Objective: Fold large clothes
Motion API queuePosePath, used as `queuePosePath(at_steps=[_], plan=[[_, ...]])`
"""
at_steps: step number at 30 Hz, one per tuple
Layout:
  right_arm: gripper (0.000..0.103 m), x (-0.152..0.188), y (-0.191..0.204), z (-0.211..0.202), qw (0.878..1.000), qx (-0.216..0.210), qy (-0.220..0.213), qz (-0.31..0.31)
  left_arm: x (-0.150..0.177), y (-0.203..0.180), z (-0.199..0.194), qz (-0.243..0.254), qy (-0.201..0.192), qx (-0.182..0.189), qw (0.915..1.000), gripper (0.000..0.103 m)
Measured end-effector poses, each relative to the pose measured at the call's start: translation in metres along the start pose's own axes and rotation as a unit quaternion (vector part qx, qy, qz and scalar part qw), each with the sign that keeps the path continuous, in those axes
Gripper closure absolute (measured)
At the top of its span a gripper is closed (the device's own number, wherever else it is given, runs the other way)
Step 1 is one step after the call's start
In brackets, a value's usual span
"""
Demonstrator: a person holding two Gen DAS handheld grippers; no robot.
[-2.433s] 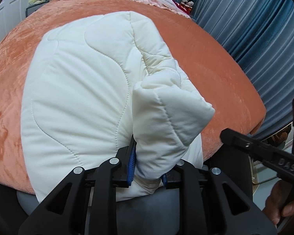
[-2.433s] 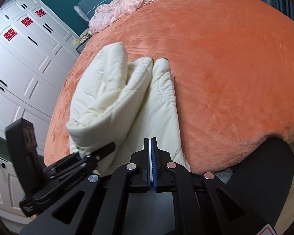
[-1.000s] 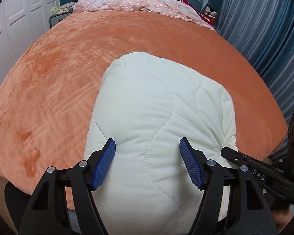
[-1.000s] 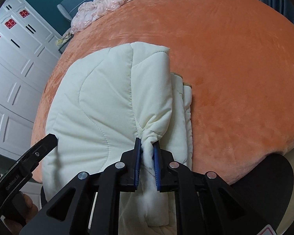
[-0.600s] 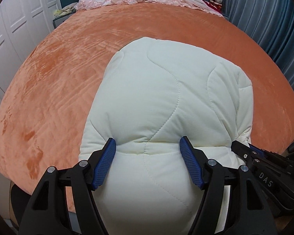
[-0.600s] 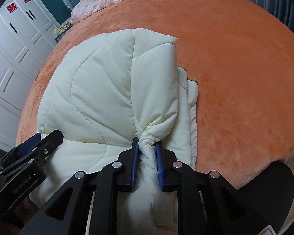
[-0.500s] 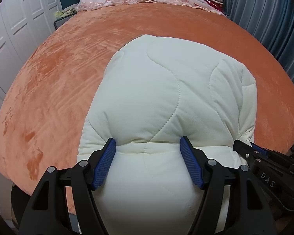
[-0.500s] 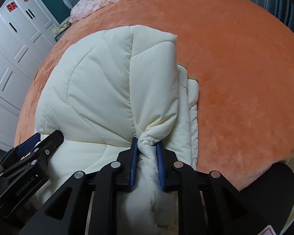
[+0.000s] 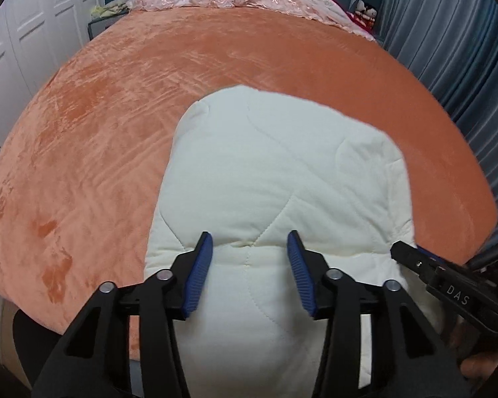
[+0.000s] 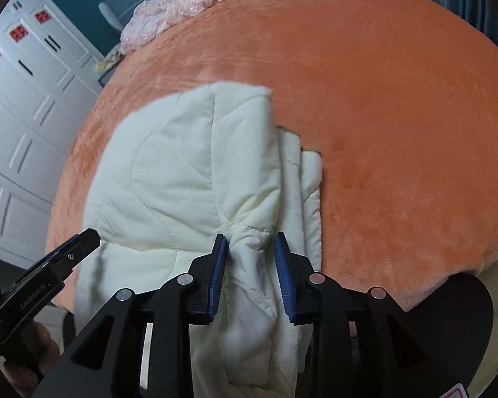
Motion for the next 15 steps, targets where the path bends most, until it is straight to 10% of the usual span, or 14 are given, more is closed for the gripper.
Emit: queuePosePath(at_steps=[4,15], plan=[[0.071,-0.020,-0.001,-0.041,0.998,-0.027,-0.046,0.021,-0.028,0.000,-0.041,-0.005,-0.034,0.034,0.9988,0.103],[0.071,-0.086,0.017,0.005,0.995,0.006,-0.024,0.101,-0.080,-0.024,0.016,0.003,-0.007,0.017,0.9998,0.103]])
Point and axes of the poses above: each gripper's, at about its wrist camera, not at the fingertips, and z roughly the way its jaws point, y to its left, x to its underside, the point moved 4 cm from there along z, roughly the way its jaws point, and after that the axes turned 15 degrees about y, right-handed, at the moved point
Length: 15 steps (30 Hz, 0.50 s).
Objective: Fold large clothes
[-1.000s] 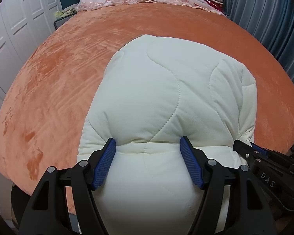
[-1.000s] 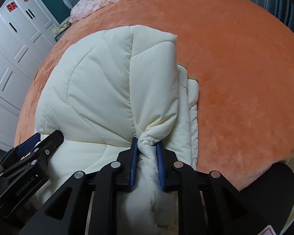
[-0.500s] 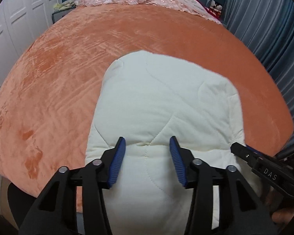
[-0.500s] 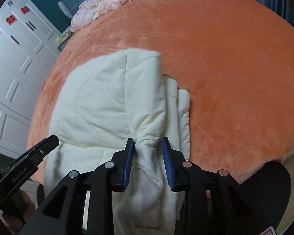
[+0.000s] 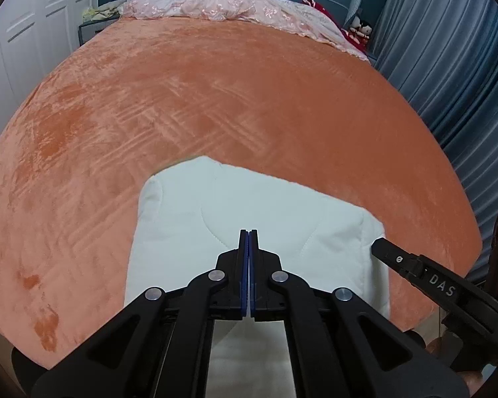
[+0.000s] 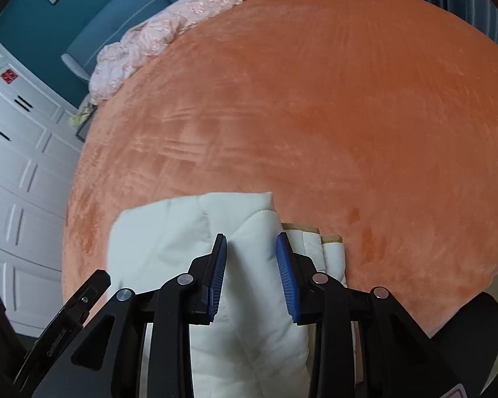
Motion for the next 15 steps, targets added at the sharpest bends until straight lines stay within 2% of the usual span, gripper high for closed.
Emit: queuePosePath(at_steps=[2,4,6,10,15], plan=[[0.071,0.003,-0.006,0.021,1.000,0.002,0.012,0.007,0.003,0.002,0.019,-0.001,0.015,-0.001,0.9999,0.103],[0.080,0.008,-0.011,0.035,1.000,0.007,0.003,-0.005,0.008,0.004,0.035,0.003,0.019,-0.005,0.9998,0.103],[0.083,0.015,-0.016,0.044,1.000,0.013,-0.010,-0.023,0.014,0.003,0.047,0.010,0.017,-0.008,0.9998,0.103],[0.083,0.023,-0.016,0.058,0.997,0.039,-0.026,-0.065,0.019,-0.003,0.061,0.026,0.003,-0.026,0.9993,0.103],[0.081,0.021,-0.011,0.072,0.993,0.065,-0.038,-0.090,0.018,-0.009,0.076,0.046,-0.019,-0.061,0.9969,0.103]])
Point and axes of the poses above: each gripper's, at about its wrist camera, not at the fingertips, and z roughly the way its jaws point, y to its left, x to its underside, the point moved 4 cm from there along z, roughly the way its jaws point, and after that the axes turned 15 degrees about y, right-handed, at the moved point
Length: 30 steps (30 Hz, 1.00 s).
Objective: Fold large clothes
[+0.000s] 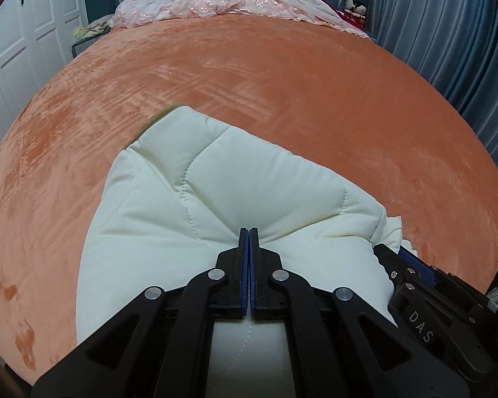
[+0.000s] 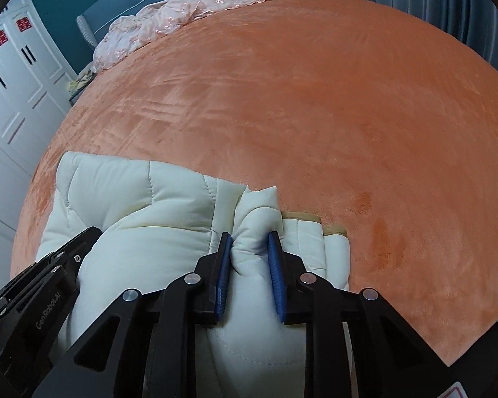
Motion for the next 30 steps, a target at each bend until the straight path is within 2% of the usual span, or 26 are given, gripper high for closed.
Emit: queuePosePath(at_steps=[5,13,21,30], plan=[[0.078,-0.004,-0.002,0.009,1.000,-0.002,-0.005,-0.008,-0.002,0.002,0.013,-0.003,-0.001,0.002,1.0000,0.103],[0.076,-0.004,-0.001,0.017,1.000,-0.004,-0.019,-0.010,-0.006,0.000,0.027,0.003,-0.007,-0.017,0.9998,0.103],[0.076,-0.001,0.001,0.018,0.999,0.001,-0.044,-0.012,-0.004,-0.003,0.030,0.011,-0.021,-0.037,0.9991,0.103],[0.076,-0.001,0.000,0.018,0.999,-0.003,-0.052,-0.012,-0.005,-0.006,0.033,0.012,-0.022,-0.050,0.9984,0.103]])
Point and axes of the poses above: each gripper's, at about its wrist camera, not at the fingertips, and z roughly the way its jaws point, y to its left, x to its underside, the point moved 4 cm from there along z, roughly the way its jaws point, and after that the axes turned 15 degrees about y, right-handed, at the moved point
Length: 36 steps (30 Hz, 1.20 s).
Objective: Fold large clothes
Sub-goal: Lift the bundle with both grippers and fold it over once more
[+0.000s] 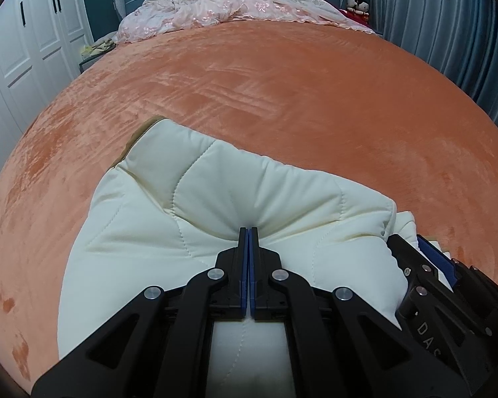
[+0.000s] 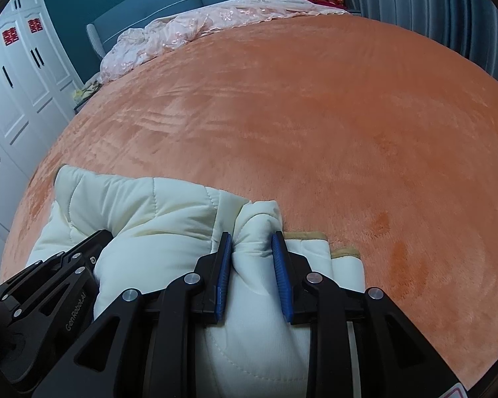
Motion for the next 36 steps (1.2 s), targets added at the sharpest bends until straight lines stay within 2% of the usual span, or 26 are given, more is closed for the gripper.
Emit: queuePosePath(at_steps=[3,5,7,8,9,10,11,13,15,17,19,21,23,28,34,36], plan=[[0.076,-0.001,-0.005,-0.004,1.000,-0.022,0.006,0.007,0.000,0.003,-0.005,-0.003,0.005,0.015,0.9999,0.103],[0.074,-0.002,-0.013,-0.013,0.998,-0.057,0.022,0.022,0.001,0.009,-0.015,-0.005,0.018,0.038,0.9991,0.103],[0.062,0.002,-0.024,-0.032,0.994,-0.088,0.040,0.045,0.009,0.021,-0.035,-0.009,0.026,0.068,0.9973,0.097],[0.058,0.007,-0.030,-0.045,0.992,-0.107,0.041,0.051,0.015,0.028,-0.048,-0.015,0.024,0.087,0.9958,0.085],[0.049,0.014,-0.034,-0.056,0.991,-0.117,0.040,0.053,0.022,0.036,-0.059,-0.022,0.023,0.107,0.9938,0.073],[0.039,0.022,-0.039,-0.066,0.991,-0.114,0.042,0.052,0.031,0.044,-0.072,-0.029,0.022,0.125,0.9915,0.045],[0.037,0.030,-0.041,-0.074,0.992,-0.111,0.044,0.047,0.039,0.052,-0.082,-0.038,0.018,0.131,0.9905,0.026],[0.036,0.046,-0.047,-0.084,0.992,-0.107,0.056,0.038,0.056,0.066,-0.095,-0.056,0.013,0.121,0.9910,0.016],[0.034,0.062,-0.054,-0.085,0.990,-0.109,0.078,0.045,0.071,0.079,-0.091,-0.072,0.040,0.115,0.9899,0.016],[0.033,0.073,-0.060,-0.083,0.984,-0.135,0.096,0.062,0.087,0.093,-0.080,-0.100,0.066,0.122,0.9852,0.016],[0.029,0.083,-0.063,-0.079,0.976,-0.165,0.115,0.081,0.102,0.105,-0.074,-0.127,0.081,0.143,0.9781,0.014],[0.029,0.092,-0.063,-0.073,0.968,-0.192,0.133,0.093,0.114,0.113,-0.069,-0.156,0.095,0.179,0.9669,0.012],[0.026,0.099,-0.059,-0.068,0.960,-0.217,0.149,0.099,0.121,0.113,-0.067,-0.165,0.103,0.198,0.9607,0.010],[0.020,0.110,-0.054,-0.060,0.957,-0.223,0.156,0.104,0.126,0.101,-0.067,-0.138,0.108,0.196,0.9649,0.005],[0.015,0.113,-0.058,-0.041,0.937,-0.268,0.179,0.135,0.126,0.093,-0.061,-0.119,0.110,0.173,0.9715,0.005],[0.015,0.114,-0.057,-0.038,0.935,-0.272,0.178,0.139,0.125,0.093,-0.059,-0.119,0.112,0.171,0.9717,0.005]])
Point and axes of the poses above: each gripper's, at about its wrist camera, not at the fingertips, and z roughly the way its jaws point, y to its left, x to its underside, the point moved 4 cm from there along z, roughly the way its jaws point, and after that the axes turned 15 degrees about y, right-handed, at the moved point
